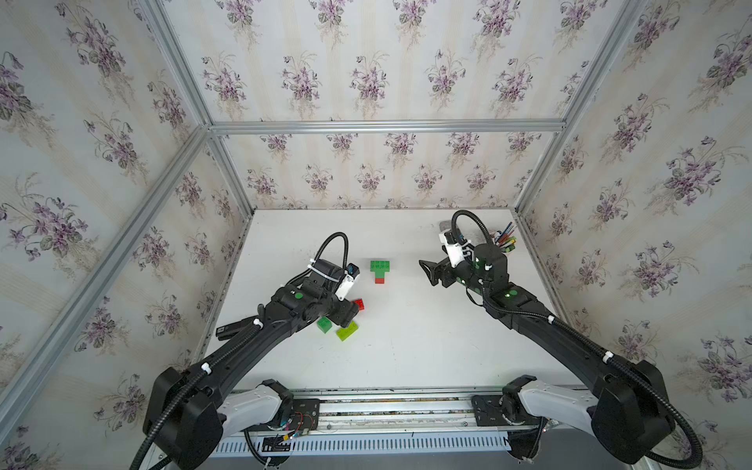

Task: Assemble a spoon with lego
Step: Pick up the lego brick from the center of the board.

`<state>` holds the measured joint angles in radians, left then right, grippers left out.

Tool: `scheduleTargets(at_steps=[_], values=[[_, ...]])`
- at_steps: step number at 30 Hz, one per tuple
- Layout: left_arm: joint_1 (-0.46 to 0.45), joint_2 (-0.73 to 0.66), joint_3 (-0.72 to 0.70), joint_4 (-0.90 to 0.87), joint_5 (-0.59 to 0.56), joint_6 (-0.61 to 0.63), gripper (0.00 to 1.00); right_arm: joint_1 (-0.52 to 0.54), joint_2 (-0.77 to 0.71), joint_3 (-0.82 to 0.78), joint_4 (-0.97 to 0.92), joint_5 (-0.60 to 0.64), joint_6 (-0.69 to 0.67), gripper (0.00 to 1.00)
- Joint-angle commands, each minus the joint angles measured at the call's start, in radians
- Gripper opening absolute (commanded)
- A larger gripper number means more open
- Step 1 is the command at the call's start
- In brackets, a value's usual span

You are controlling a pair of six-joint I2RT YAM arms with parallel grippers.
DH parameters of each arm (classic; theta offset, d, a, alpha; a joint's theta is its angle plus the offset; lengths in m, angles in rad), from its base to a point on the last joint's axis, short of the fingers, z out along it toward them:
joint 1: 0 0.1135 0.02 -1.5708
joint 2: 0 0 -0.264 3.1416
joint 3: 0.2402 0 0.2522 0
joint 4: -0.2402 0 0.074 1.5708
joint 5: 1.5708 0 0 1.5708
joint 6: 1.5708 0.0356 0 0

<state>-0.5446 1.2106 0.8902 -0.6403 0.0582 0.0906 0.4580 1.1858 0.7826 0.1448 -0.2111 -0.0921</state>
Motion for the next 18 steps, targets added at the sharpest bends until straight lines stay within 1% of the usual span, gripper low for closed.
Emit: scheduleTargets(at_steps=[1,4,7,8,9,13,16,18], values=[[-0.043,0.055,0.001,-0.051,-0.049,-0.039,0.78,-0.011,0.027,0.008,0.046,-0.048,-0.06,0.92],[-0.079,0.134,0.001,-0.052,-0.08,-0.059,0.77,-0.012,0.054,0.025,0.052,-0.064,-0.061,0.92],[-0.09,0.197,0.007,-0.056,-0.119,-0.073,0.74,-0.012,0.073,0.038,0.057,-0.065,-0.061,0.92],[-0.093,0.199,0.009,-0.056,-0.134,-0.079,0.72,-0.013,0.075,0.039,0.057,-0.065,-0.061,0.92],[-0.096,0.24,0.012,-0.057,-0.143,-0.079,0.71,-0.012,0.075,0.038,0.055,-0.065,-0.063,0.92],[-0.102,0.3,0.03,-0.062,-0.152,-0.079,0.69,-0.012,0.077,0.034,0.046,-0.062,-0.062,0.92],[-0.106,0.341,0.05,-0.077,-0.152,-0.076,0.63,-0.012,0.073,0.029,0.041,-0.055,-0.064,0.92],[-0.108,0.358,0.056,-0.08,-0.152,-0.076,0.62,-0.012,0.068,0.024,0.038,-0.047,-0.073,0.92]])
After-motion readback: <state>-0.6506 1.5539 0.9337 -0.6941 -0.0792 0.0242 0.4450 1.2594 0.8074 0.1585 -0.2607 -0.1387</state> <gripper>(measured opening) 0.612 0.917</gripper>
